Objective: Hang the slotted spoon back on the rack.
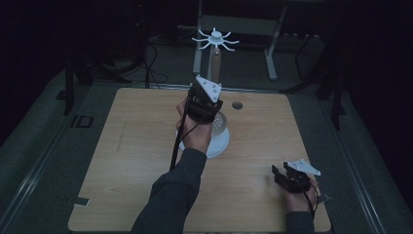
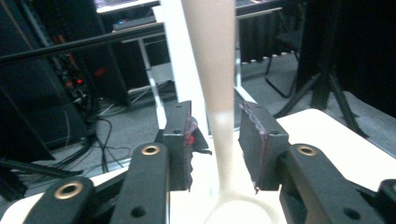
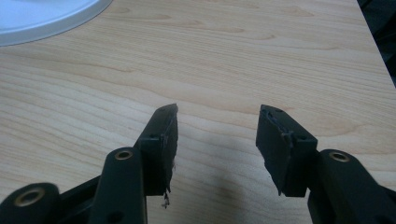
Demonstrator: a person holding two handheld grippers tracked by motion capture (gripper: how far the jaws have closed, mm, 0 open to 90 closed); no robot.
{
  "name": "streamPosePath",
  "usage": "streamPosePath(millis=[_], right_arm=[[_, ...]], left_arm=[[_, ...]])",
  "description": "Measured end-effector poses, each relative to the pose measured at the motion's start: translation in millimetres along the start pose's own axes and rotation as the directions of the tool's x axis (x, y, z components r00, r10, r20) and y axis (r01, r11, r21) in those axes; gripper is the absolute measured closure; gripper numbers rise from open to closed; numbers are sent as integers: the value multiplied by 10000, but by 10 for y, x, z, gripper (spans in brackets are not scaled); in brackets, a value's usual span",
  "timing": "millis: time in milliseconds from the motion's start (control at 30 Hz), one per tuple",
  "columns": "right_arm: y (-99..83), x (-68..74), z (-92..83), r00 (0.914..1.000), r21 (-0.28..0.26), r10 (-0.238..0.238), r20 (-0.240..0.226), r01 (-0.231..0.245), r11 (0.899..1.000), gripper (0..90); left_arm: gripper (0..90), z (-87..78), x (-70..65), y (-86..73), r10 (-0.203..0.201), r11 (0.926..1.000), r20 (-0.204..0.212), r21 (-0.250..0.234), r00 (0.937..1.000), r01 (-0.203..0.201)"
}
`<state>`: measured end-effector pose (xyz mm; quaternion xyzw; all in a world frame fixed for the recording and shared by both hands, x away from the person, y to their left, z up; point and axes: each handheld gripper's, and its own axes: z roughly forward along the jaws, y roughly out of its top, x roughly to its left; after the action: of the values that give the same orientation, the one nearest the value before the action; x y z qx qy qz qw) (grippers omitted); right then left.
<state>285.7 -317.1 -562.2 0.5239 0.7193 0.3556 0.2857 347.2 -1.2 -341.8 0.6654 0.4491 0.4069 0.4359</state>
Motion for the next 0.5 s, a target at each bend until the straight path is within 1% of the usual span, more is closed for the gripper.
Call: streamPosePath(millis=[67,167,233,267,300,400,500], right_arm=[[0,-1,0,10000,2,-4,4,4,10000,481],[-1,-1,-2,10000,0,25,19,-25,10000,481],[-1,1,-3,10000,-9,17,15,-17,10000,481],[-1,1,-3,10000,-5,15,15,-15,10000,480],[-1,2,-3,10000,-4,19,17,-19,10000,480],[-2,0,-3,10000,-5,42,18,-42,10000,480],[-2,0,-1,10000,13,28,22,-28,10000,480]], left_arm=[[621,-15,-1,-2,32,10000,70,-34,10000,-32],[600,-71,15,-7,-39,10000,375,-31,9993,40],[585,-78,32,-13,-107,9999,642,130,9979,99],[581,-78,32,-13,-107,9999,642,130,9979,99],[578,-92,50,-24,-156,9996,806,226,9966,138],[572,-121,76,-45,-214,9995,1120,275,9935,184],[565,-139,93,-63,-191,9993,1320,346,9911,147]])
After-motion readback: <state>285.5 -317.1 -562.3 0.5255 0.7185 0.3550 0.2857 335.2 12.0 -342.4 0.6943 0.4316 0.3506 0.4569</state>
